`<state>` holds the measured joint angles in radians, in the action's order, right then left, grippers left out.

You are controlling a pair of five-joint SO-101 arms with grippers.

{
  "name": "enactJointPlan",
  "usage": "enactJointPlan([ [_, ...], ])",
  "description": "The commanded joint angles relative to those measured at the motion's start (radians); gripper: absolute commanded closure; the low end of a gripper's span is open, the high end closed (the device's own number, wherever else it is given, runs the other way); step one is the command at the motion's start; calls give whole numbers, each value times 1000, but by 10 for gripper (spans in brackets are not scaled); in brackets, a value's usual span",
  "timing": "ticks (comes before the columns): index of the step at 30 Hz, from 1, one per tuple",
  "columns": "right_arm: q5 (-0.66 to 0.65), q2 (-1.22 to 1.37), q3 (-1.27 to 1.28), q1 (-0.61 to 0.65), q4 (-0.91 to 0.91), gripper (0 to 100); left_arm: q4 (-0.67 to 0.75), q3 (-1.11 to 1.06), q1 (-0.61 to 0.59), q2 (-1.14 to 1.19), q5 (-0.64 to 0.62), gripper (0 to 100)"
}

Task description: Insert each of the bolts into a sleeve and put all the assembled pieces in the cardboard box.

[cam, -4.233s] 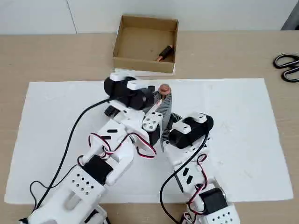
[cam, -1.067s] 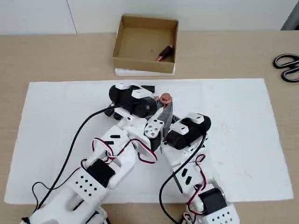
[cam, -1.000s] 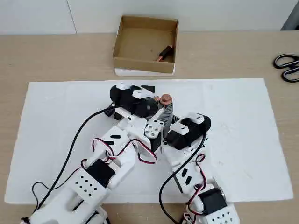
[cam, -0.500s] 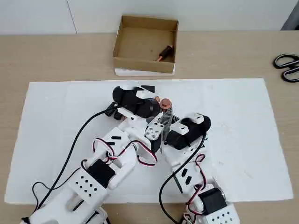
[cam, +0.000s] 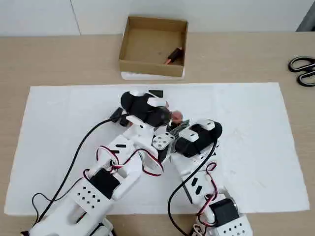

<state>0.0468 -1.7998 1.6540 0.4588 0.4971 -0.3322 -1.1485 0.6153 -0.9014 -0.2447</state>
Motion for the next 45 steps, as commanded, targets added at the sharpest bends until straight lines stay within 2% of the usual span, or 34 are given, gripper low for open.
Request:
enactJointPlan([
  [1, -3, -16, -17, 1, -16, 995, -64, 42, 3, -18, 12, 838],
  [5, -3, -16, -17, 1, -16, 995, -189, 119, -20, -18, 28, 837],
  [8, -3, -16, -17, 1, -16, 995, -249, 165, -64, -18, 112, 837],
  [15, -8, -15, -17, -4, -21, 995, -445, 328, -169, -17, 201, 837],
  [24, -9, -7, -8, -7, -16, 995, -680, 567, -215, -9, 288, 836],
  [29, -12, -13, -26, -99, -22, 995, -806, 685, -397, -9, 302, 836],
  [32, -69, -7, -109, -162, -15, 995, -875, 722, -542, -9, 302, 836],
  [36, -137, 16, -279, -177, 2, 995, -941, 720, -707, -11, 302, 836],
  [41, -207, 266, -526, -180, 13, 995, -994, 687, -839, -11, 313, 836],
  [45, -218, 565, -749, -180, -119, 995, -967, 585, -896, -15, 379, 837],
])
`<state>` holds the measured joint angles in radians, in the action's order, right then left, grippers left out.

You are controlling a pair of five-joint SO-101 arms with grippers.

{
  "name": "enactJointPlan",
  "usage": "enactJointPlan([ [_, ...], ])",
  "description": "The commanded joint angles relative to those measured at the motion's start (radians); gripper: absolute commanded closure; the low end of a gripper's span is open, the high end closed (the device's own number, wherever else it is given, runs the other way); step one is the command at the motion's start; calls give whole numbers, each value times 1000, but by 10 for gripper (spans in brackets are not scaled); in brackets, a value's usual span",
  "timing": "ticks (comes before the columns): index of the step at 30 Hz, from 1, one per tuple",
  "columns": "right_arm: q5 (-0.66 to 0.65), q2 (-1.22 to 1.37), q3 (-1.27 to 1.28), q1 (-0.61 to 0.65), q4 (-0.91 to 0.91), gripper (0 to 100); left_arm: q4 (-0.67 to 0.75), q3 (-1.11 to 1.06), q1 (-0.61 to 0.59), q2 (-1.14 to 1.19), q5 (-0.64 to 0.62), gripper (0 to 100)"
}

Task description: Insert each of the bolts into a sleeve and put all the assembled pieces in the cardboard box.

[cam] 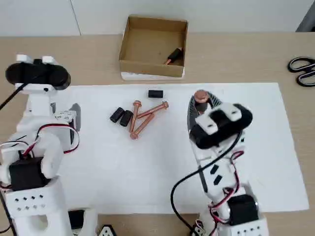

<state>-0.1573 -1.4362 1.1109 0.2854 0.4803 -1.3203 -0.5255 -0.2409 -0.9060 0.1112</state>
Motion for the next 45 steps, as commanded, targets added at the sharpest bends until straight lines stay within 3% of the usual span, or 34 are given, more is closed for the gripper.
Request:
enactJointPlan([
  [1, -14, 283, -262, -7, -142, 995, 28, -58, -55, -12, 23, 837],
  [7, -14, 773, -635, -5, -283, 995, 23, -114, -132, -12, 26, 837],
  [19, -14, 1744, -1433, -13, -282, 995, 23, -216, -199, -14, 31, 837],
  [26, -14, 2170, -1804, -18, -280, 995, -21, -228, -203, -14, 31, 838],
  [35, -12, 2407, -2055, -18, -220, 983, -40, -231, -203, -14, 31, 838],
  [41, -12, 2463, -2087, -27, -157, 831, -40, -231, -199, -12, 31, 838],
  [45, -12, 2470, -2094, -28, -145, 793, -40, -231, -199, -12, 31, 838],
])
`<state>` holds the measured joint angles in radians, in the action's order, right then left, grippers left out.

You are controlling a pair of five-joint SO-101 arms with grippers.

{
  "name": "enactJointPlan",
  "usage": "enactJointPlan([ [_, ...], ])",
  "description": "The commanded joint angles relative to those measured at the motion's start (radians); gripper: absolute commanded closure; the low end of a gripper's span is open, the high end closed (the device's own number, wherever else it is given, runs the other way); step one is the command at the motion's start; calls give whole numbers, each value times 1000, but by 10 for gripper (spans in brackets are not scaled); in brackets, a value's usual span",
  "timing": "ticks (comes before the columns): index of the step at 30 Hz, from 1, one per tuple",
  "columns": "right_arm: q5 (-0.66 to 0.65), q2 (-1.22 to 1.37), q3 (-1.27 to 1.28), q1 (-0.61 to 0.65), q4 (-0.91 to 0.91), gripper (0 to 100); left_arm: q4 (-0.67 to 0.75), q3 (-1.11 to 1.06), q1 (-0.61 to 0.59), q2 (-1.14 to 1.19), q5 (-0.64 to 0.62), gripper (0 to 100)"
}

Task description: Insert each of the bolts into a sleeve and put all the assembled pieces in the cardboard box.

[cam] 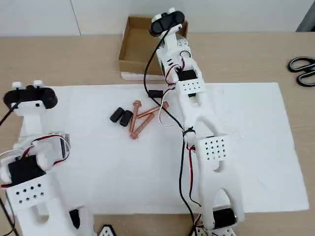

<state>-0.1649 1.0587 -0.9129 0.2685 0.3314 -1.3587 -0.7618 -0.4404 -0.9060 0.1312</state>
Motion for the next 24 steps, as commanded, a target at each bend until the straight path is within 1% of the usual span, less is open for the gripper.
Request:
enactJointPlan([
  [1, -5, -28, -71, -12, 1, 793, -2, 5, 0, -12, 11, 838],
  [7, -5, -31, -152, -4, 12, 793, 2, -27, 0, -12, 11, 838],
  [9, -3, -33, -213, 2, 70, 793, 2, -36, 0, -12, 11, 838],
  [12, 2, -33, -368, 31, 249, 794, 2, -36, 0, -12, 11, 838],
  [15, 5, -31, -566, 82, 496, 794, 3, -36, 2, -12, 11, 838],
  [18, 68, -25, -747, 143, 751, 794, 2, -38, 2, -12, 11, 838],
  [21, 149, -33, -767, 193, 934, 794, -2, -38, 2, -12, 11, 838],
  [24, 232, -59, -770, 217, 1046, 794, -2, -38, 2, -12, 11, 838],
])
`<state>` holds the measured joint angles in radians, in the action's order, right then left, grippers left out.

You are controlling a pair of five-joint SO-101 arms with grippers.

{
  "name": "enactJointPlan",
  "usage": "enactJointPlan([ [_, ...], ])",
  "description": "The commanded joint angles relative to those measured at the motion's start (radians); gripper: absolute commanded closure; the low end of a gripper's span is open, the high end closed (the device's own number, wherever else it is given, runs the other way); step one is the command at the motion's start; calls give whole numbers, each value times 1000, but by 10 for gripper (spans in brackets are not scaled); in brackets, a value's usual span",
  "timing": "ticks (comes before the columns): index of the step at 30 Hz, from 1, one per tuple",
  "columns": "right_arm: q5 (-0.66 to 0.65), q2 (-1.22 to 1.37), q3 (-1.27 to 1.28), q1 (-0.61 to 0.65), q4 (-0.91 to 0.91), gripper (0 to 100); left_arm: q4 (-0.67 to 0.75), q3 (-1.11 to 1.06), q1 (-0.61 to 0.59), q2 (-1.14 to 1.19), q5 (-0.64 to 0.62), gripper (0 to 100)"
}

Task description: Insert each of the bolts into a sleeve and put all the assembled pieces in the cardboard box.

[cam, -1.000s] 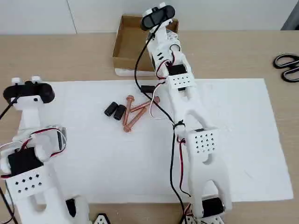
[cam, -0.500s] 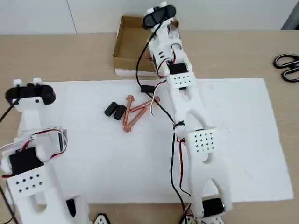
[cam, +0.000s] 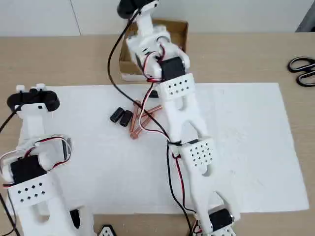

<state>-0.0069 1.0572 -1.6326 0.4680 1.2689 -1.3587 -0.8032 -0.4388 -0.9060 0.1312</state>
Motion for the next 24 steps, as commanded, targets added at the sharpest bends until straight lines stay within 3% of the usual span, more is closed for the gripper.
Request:
enactJointPlan([
  [1, 98, -62, -49, 18, 131, 794, -2, 4, 0, -12, 11, 838],
  [12, 117, -38, -49, -7, 346, 794, -2, -15, 0, -12, 6, 839],
  [20, 112, -5, -48, -16, 363, 793, 5, -48, -3, -14, -72, 839],
  [22, 48, 15, -40, -19, 395, 792, 5, -47, -3, -14, -106, 839],
  [24, -137, 31, 14, -15, 406, 792, 6, -44, -3, -14, -120, 839],
])
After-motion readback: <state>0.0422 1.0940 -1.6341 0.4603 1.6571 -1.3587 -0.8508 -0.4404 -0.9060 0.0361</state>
